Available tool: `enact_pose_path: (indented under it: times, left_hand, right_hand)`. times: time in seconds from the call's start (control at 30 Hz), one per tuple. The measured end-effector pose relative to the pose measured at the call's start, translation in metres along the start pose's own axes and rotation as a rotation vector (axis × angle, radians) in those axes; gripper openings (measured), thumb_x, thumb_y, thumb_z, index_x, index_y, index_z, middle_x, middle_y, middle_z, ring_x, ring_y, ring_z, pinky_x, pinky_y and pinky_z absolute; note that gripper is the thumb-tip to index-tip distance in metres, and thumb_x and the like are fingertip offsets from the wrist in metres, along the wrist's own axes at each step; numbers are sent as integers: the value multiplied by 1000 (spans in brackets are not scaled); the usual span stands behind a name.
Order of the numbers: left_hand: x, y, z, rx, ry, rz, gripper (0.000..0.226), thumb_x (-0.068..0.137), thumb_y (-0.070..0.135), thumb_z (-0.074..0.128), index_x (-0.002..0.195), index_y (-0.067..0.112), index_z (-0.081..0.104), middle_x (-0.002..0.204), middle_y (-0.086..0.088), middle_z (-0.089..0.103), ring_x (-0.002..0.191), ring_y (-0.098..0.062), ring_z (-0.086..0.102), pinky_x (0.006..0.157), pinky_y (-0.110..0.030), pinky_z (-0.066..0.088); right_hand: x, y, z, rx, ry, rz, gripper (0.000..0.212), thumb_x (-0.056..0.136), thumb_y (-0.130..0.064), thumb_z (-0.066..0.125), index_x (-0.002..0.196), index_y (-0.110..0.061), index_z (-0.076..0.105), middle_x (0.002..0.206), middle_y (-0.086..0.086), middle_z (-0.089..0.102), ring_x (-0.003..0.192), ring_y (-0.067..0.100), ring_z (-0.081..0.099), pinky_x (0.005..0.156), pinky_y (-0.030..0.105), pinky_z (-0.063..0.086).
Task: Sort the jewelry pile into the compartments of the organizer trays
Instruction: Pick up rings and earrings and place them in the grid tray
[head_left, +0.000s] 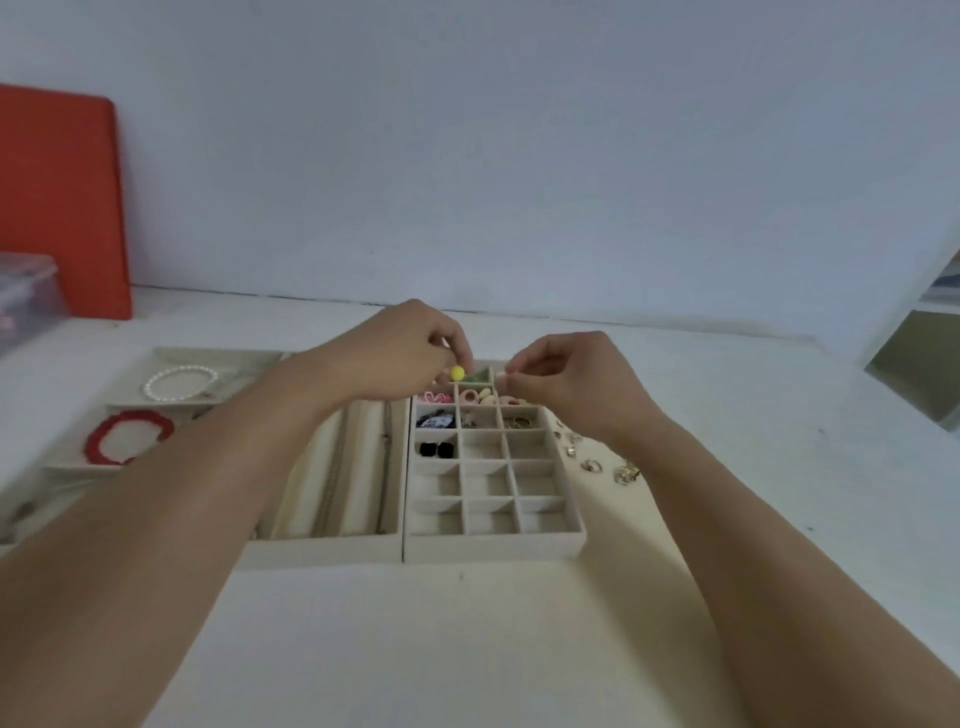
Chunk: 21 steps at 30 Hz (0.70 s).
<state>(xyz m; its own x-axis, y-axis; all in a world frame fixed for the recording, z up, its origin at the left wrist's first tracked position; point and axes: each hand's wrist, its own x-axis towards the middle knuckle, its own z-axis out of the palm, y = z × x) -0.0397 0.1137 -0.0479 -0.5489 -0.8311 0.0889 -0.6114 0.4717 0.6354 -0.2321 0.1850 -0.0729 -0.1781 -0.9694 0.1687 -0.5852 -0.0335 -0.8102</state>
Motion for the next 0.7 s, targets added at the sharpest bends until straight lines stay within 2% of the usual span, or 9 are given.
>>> enact_pose_path:
  times: [0.07,0.1,0.17,0.23,0.3,0.4,0.47,0.57,0.7]
  left_hand:
    - [-5,-10,-2,-1,-11,3,34,91,4,52,80,25,76,75,4,73,71,-3,70,81,-40,56]
    - [-7,-16,-3,-8,-14,8,34,91,4,52,79,26,76,75,3,73,71,-3,70,83,-42,57]
    - [-9,-20,-3,-3,-21,35,34,89,6,53,79,28,77,78,0,75,76,-14,72,84,-48,57]
    - [-11,-22,-1,19,-16,76,31,88,10,54,82,31,77,78,-2,74,81,-28,71,82,-49,57]
    - [-13,-19,1,25,12,140,23,89,17,60,84,32,77,75,-1,72,76,-27,68,75,-42,55]
    - [-16,-16,5,-4,42,213,5,86,31,74,85,34,77,69,7,67,61,-8,57,64,-28,46]
    - [-15,-15,8,-34,26,235,2,83,33,78,85,33,78,69,2,67,59,-7,52,63,-27,43]
    - [-13,-16,11,-18,31,238,6,85,32,76,89,31,79,74,-6,67,60,-10,49,63,-29,41]
    - [-12,-19,13,-20,51,210,5,86,34,76,84,30,78,68,1,65,57,-5,48,61,-24,40]
  right_hand:
    - [-3,1,9,-53,-35,-17,16,77,-36,86,79,-23,76,75,-8,76,69,9,72,62,27,54]
    - [-4,2,14,-73,-41,-29,16,77,-37,85,79,-24,76,74,-9,76,72,7,72,68,27,55]
    - [-6,0,17,-26,-51,-50,14,79,-33,85,80,-22,76,76,-7,76,73,10,72,74,30,56]
    - [-9,-2,18,106,-70,-51,13,80,-27,84,86,-17,77,83,0,78,82,25,73,80,41,57]
    - [-11,-2,16,261,-90,-20,21,82,-20,83,100,-14,74,90,8,78,91,34,72,88,45,57]
    - [-13,0,13,343,-100,24,39,83,-21,83,115,-13,61,91,13,78,85,31,73,85,40,59]
    - [-14,2,13,334,-92,12,41,83,-28,83,109,-9,58,90,18,77,79,29,71,81,39,59]
    - [-15,4,16,317,-54,-41,33,83,-30,80,91,-3,63,82,19,76,70,25,71,71,35,60]
    - [-15,7,18,319,-57,-67,32,76,-30,84,84,-5,66,77,15,75,67,20,69,70,33,60]
